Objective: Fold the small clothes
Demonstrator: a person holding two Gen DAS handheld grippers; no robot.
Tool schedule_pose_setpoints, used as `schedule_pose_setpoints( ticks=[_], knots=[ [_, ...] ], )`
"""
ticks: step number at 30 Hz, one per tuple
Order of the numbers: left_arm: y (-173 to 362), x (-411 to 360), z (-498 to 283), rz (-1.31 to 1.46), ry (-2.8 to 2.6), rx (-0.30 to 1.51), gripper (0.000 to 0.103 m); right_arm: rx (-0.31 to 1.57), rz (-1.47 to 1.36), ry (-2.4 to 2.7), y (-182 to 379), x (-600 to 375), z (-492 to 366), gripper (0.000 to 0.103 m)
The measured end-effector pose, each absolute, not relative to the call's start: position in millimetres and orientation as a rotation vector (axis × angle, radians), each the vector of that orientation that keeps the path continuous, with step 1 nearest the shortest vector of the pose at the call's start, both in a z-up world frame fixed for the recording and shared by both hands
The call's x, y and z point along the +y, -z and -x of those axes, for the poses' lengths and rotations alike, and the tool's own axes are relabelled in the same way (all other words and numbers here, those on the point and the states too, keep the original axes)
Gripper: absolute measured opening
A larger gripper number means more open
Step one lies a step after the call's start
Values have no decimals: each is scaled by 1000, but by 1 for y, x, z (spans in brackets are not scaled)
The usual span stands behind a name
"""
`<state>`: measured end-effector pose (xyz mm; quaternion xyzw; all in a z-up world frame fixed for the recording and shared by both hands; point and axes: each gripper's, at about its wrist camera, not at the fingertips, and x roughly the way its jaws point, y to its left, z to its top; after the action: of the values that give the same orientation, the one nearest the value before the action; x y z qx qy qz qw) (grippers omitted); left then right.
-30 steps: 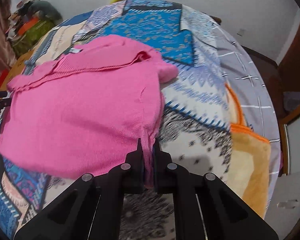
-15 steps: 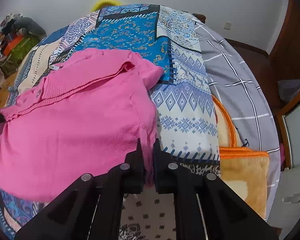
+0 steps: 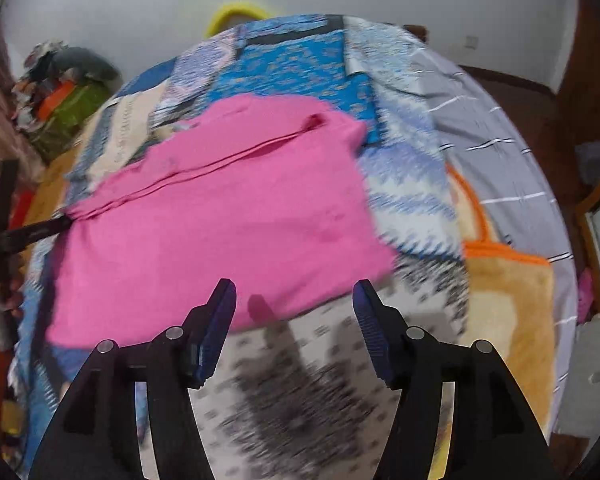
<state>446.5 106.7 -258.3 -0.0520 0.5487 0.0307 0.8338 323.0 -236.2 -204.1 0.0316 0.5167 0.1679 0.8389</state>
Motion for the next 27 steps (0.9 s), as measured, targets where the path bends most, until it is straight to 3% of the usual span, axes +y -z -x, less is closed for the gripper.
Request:
schedule_pose_setpoints(
  ticks=[15, 23, 26, 27],
  knots=[
    [251, 142, -328, 90, -65, 1170, 0, 1273, -78, -601, 230, -131, -258, 57],
    [230, 166, -290, 88, -90, 1109, 2, 1246, -193, -569, 231, -100, -264, 60],
    [228, 169, -285, 86, -87, 1100, 10, 1219, -194, -539, 229, -90, -266, 60],
    [228, 169, -284, 91, -84, 1104, 17, 1214, -186, -533, 228, -89, -266, 57]
  ],
)
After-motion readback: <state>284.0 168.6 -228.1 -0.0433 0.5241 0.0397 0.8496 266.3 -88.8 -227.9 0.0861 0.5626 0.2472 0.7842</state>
